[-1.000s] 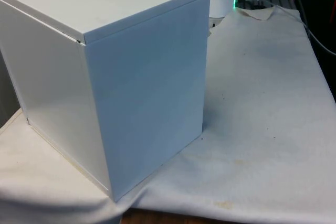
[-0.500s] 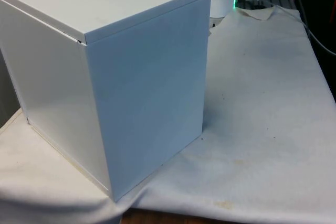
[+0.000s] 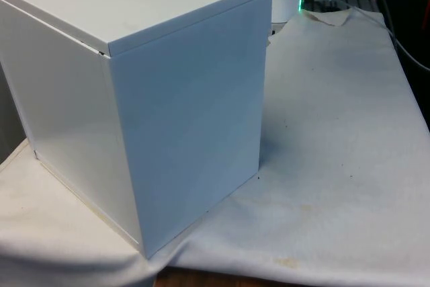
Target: Open the drawer, then close it.
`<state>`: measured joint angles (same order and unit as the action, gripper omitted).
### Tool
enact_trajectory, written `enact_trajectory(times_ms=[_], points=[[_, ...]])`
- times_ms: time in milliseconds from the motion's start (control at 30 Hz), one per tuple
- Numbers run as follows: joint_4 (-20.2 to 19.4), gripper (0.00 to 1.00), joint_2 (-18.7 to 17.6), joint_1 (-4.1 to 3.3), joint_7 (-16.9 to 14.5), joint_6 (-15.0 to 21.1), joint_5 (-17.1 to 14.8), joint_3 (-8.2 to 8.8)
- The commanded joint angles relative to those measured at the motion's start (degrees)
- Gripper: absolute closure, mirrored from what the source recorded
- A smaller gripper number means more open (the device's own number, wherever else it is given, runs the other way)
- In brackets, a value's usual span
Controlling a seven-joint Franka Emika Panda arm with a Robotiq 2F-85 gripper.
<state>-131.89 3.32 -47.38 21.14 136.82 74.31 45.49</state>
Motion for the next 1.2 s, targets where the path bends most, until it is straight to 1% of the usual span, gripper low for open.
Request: enact_trajectory(times_ms=[0, 167, 200, 233, 500, 533, 567, 800, 833, 867, 900, 1033, 1067, 1100, 1133, 1167], points=[[-0.9, 0.97, 1.3, -0.29, 1.2, -0.7, 0.9, -0.52], [-2.2, 0.97, 2.8, -0.23, 1.8, -1.9, 1.5, -1.55], [-1.7, 0.97, 2.1, 0.0, 0.8, -1.7, 0.7, -1.26], [-2.5, 0.97, 3.1, -0.23, 1.9, -2.2, 1.6, -1.78], [-5.2, 0.97, 6.2, -0.17, 3.4, -4.8, 2.9, -3.84], [-4.8, 0.97, 5.6, -0.06, 2.8, -4.5, 2.6, -3.55], [-5.4, 0.97, 6.5, -0.17, 3.6, -5.0, 3.1, -4.07], [-7.2, 0.97, 8.4, -0.11, 4.3, -6.6, 3.4, -5.5], [-6.8, 0.97, 7.8, -0.06, 3.6, -6.4, 2.8, -5.21], [-7.0, 0.97, 8.1, -0.06, 3.7, -6.6, 2.8, -5.44], [-7.8, 0.97, 9.2, -0.11, 4.5, -7.2, 3.4, -6.07], [-8.8, 0.97, 10.3, -0.06, 4.9, -8.1, 3.4, -6.93], [-9.4, 0.97, 10.8, -0.11, 5.1, -8.5, 3.4, -7.39], [-9.6, 0.97, 11.1, -0.11, 5.2, -8.8, 3.4, -7.56], [-9.1, 0.97, 10.3, -0.06, 4.5, -8.4, 2.8, -7.16], [-9.9, 0.97, 11.3, -0.06, 5.3, -8.9, 3.4, -7.73]])
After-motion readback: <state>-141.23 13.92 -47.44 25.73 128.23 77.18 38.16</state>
